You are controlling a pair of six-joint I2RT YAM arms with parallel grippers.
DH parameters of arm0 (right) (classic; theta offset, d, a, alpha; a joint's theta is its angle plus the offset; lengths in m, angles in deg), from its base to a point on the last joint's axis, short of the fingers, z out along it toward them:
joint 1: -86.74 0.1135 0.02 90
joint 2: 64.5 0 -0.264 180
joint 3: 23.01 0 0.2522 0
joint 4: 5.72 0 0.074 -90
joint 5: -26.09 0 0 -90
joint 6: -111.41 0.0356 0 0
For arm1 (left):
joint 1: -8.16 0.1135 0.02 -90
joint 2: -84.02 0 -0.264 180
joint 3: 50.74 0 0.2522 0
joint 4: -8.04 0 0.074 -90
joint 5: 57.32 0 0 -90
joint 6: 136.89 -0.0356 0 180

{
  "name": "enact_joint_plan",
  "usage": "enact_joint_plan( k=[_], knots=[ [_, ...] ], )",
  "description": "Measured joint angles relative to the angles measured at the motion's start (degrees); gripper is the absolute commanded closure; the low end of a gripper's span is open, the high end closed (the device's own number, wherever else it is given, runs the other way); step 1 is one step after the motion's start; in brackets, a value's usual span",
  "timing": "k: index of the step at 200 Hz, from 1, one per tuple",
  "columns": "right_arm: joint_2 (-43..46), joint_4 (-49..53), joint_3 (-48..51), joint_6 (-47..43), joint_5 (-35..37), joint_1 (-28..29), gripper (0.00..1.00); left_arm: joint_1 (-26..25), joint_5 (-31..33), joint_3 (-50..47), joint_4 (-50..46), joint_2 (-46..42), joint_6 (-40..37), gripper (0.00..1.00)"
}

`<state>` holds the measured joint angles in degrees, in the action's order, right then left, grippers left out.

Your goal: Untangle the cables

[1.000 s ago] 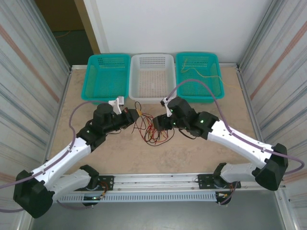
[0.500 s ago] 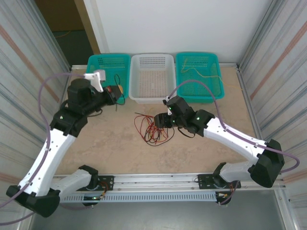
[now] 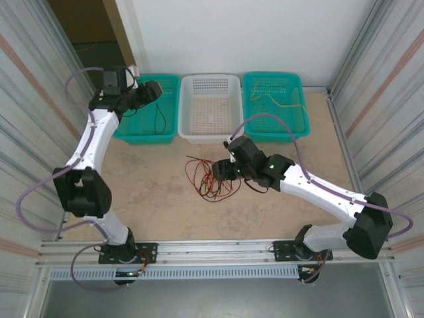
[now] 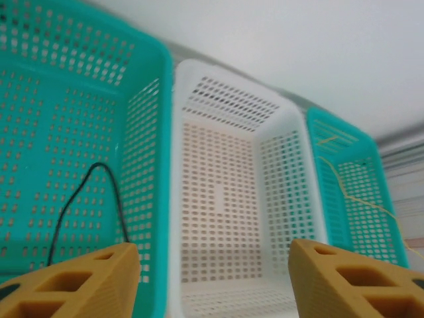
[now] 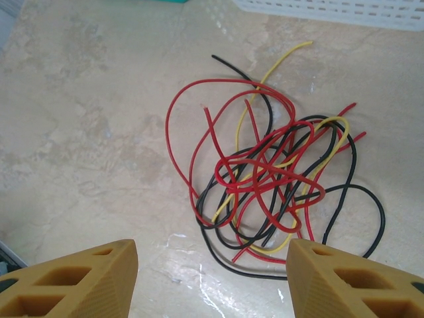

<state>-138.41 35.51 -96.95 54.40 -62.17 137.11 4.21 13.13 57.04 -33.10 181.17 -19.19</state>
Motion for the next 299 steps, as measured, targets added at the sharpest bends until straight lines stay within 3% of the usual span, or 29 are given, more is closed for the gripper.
enact_joint_plan(
  k=[47, 66, 98, 141, 205, 227, 245, 256, 299],
  knots=[
    [-2.7, 1.1, -1.6, -0.5, -0.1, 0.3, 0.38, -0.8, 0.0, -10.6, 0.1, -4.9, 0.7, 0.43],
    [-8.1, 1.8, -5.6, -1.1, -0.3, 0.4, 0.45, -2.5, 1.0, -18.6, 0.6, -13.0, 0.9, 0.46],
    [-16.5, 1.8, -12.5, -2.9, -0.8, 2.5, 0.47, -7.1, 1.7, -33.5, 0.6, -29.9, 3.2, 0.52],
    [-27.4, 2.2, -20.3, -3.4, -0.9, 7.3, 0.46, -7.0, 4.1, -52.9, -2.0, -48.3, 7.1, 0.53],
    [-45.9, 4.7, -29.9, -3.0, 0.0, 6.6, 0.53, -7.0, 3.9, -56.2, -5.4, -56.0, 9.2, 0.54],
    [-48.6, 5.6, -32.0, -3.0, 0.0, 5.8, 0.64, -7.0, 3.0, -56.3, -5.1, -56.1, 10.3, 0.54],
    [-49.3, 5.7, -33.0, -3.6, -0.1, 5.2, 0.9, -7.1, 2.4, -56.9, -4.0, -55.8, 11.2, 0.54],
    [-49.4, 5.6, -33.4, -3.2, -0.2, 4.8, 0.98, -7.4, 2.2, -57.5, -3.2, -55.5, 11.8, 0.53],
    [-46.1, 4.5, -29.0, -3.3, 0.0, 4.7, 1.0, -12.9, 5.4, -58.4, -2.6, -52.9, 14.1, 0.52]
  ],
)
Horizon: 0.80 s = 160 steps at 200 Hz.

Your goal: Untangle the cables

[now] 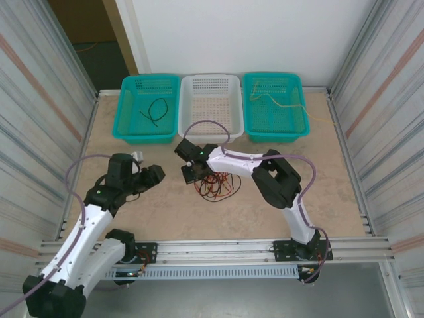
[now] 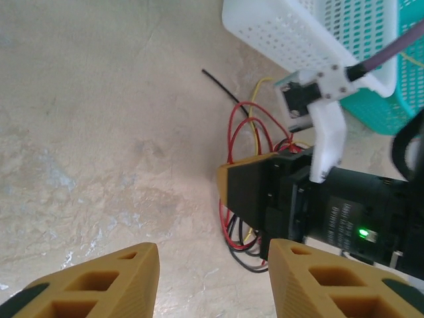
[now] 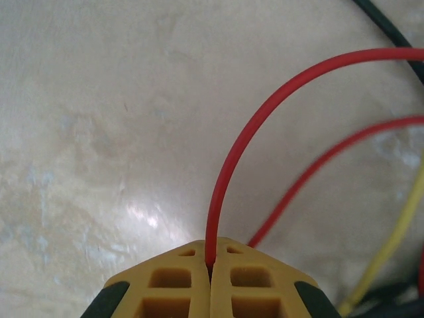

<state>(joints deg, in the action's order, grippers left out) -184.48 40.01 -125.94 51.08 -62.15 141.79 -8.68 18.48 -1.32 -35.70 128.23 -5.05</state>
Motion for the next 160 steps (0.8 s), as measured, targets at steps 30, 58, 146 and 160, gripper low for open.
enact_joint_plan(
  k=[30, 58, 146, 160],
  knots=[
    [12.2, -0.2, 7.8, -0.5, 0.1, 0.9, 1.0, -5.8, 3.9, 0.0, 0.3, 2.6, 1.4, 0.52],
    [27.8, -0.9, 10.0, -1.9, 1.1, 3.6, 1.0, -8.4, 4.4, -0.1, 3.8, 4.9, 3.0, 0.57],
    [44.4, -0.9, 4.0, -8.9, 4.1, 5.3, 1.0, -11.0, -0.8, -3.3, 17.1, 8.0, 7.7, 0.69],
    [44.4, -0.4, 0.9, -10.7, 4.5, 5.3, 1.0, -11.2, -0.8, -4.4, 17.9, 7.3, 8.0, 0.69]
  ],
)
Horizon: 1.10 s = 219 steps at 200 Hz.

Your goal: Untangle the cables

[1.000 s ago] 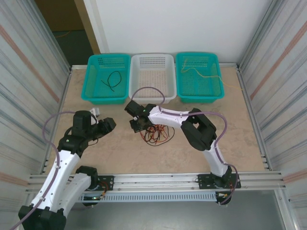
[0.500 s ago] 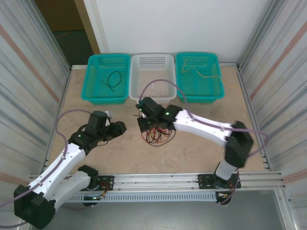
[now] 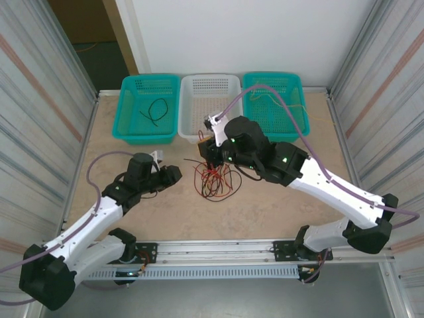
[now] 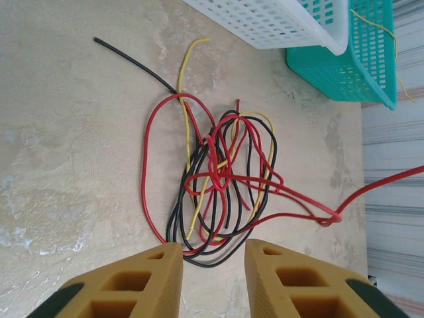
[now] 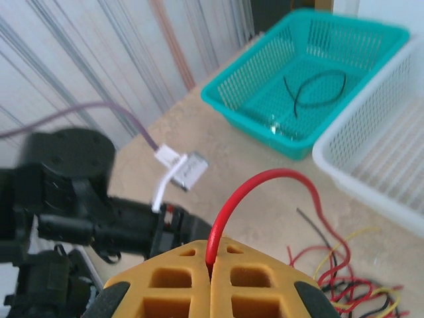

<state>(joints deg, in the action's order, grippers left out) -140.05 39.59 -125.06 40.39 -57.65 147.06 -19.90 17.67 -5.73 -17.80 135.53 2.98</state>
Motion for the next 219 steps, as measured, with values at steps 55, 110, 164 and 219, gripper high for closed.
enact_joint_plan(
  k=[55, 110, 164, 219],
  knots=[
    [1.5, -1.8, -10.4, -6.4, -0.3, 0.0, 0.98, -1.9, -0.4, -2.0, 2.8, 0.7, 1.1, 0.65],
    [1.7, -4.7, -15.5, -10.7, -1.0, -1.9, 0.97, -2.8, -1.1, -1.6, 3.5, 3.1, 0.5, 0.61],
    [-4.9, -6.7, -19.0, -10.4, -6.4, -13.9, 0.96, -2.8, -1.0, 0.1, 3.6, 4.9, -1.0, 0.62],
    [-20.3, -7.6, -30.2, -8.3, -14.3, -27.1, 0.96, -2.8, 0.5, 0.2, 1.6, 3.0, -1.1, 0.57]
  ],
)
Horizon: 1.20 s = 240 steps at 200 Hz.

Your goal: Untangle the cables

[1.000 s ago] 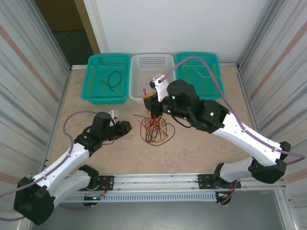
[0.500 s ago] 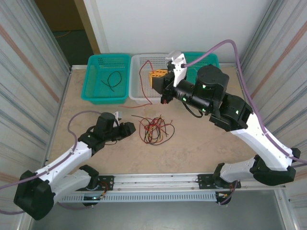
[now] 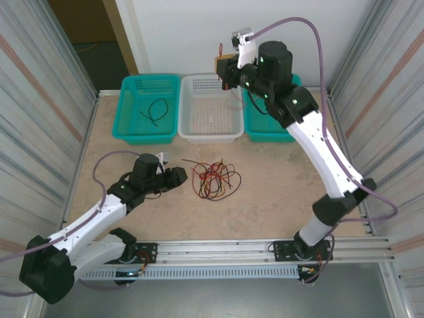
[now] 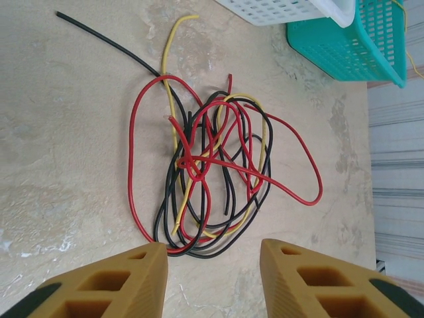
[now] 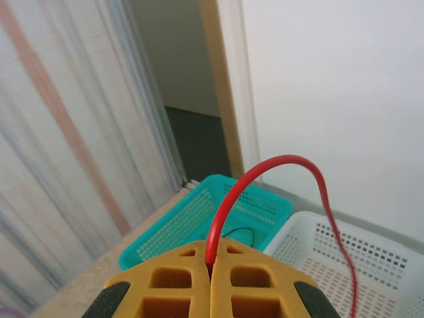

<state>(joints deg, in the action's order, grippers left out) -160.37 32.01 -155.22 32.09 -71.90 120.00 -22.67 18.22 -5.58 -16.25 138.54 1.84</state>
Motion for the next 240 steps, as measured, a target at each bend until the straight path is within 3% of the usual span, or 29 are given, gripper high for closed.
enact_joint_plan(
  k=[60, 67, 84, 104, 140, 147, 166, 203, 240],
  knots=[
    [-20.3, 0.6, -16.1, 1.8, -6.3, -7.2, 0.89, 0.0, 3.0, 1.2, -3.4, 1.1, 0.1, 0.53],
    [-22.1, 1.0, -16.8, 2.4, -7.3, -7.8, 0.83, 0.0, 3.2, 1.7, -3.4, 1.8, 0.1, 0.53],
    [-25.4, 3.4, -16.3, 3.8, -8.8, -9.0, 0.55, 0.0, 3.6, 3.0, -3.3, 3.4, 0.4, 0.49],
    [-26.7, 6.4, -10.5, 4.4, -8.9, -8.6, 0.5, 0.0, 3.6, 3.6, -3.3, 3.8, 0.9, 0.44],
    [-17.1, 3.5, 21.5, 7.6, -6.3, -3.5, 0.36, 0.0, 4.2, 3.1, -3.4, 1.4, 1.3, 0.39],
    [-14.3, 3.5, 27.4, 8.5, -5.9, -2.1, 0.24, 0.0, 4.3, 2.8, -3.4, 0.8, 1.3, 0.39],
    [-5.2, 4.2, 38.6, 9.5, -4.2, 1.2, 0.23, 0.0, 4.5, 2.6, -3.6, 0.4, 1.5, 0.42],
    [10.8, 5.8, 46.5, 10.3, -2.3, 4.8, 0.26, 0.0, 3.6, 2.6, -3.8, 1.9, 3.2, 0.48],
    [8.7, 10.5, 47.3, 11.7, 5.8, 15.5, 0.27, -0.1, 1.4, 2.6, -4.7, 3.2, 4.6, 0.51]
  ],
)
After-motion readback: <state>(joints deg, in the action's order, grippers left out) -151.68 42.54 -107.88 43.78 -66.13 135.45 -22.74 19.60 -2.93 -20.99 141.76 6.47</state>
